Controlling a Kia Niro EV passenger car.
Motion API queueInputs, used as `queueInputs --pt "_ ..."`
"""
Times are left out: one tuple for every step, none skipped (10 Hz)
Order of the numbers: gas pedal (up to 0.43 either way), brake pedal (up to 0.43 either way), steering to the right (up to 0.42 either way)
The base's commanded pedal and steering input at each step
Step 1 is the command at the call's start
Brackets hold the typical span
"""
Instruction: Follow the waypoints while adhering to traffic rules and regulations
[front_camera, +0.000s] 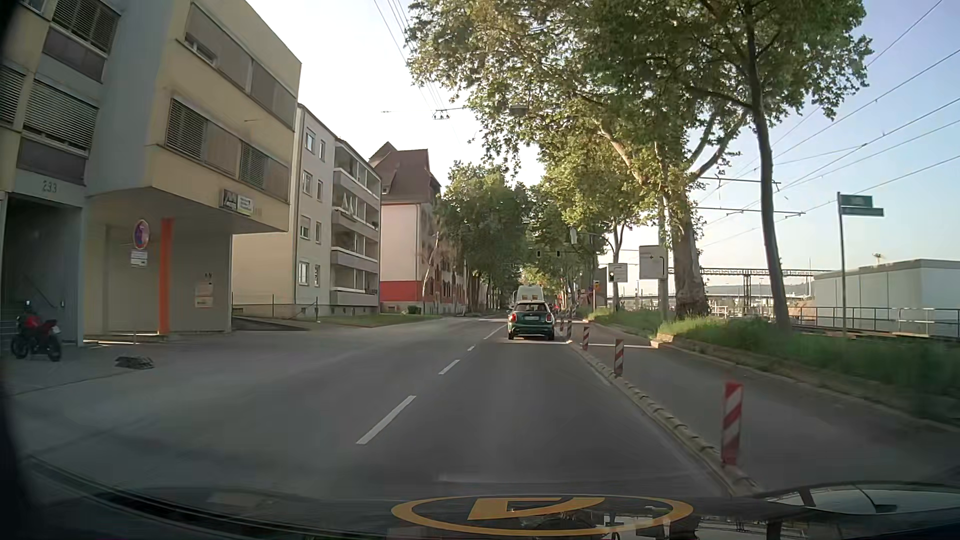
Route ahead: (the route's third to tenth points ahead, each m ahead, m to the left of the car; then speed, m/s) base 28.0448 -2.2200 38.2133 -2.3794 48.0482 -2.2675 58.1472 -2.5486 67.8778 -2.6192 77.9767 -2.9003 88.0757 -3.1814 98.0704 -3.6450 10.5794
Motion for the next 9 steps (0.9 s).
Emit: queueInputs --pt "0.098 0.000 0.002" --pt "0.110 0.000 0.002" --pt "0.110 0.000 0.002" --pt "0.110 0.000 0.002" --pt "0.118 0.000 0.002" --pt "0.118 0.000 0.002" --pt "0.118 0.000 0.002" --pt "0.118 0.000 0.002" --pt "0.118 0.000 0.002"
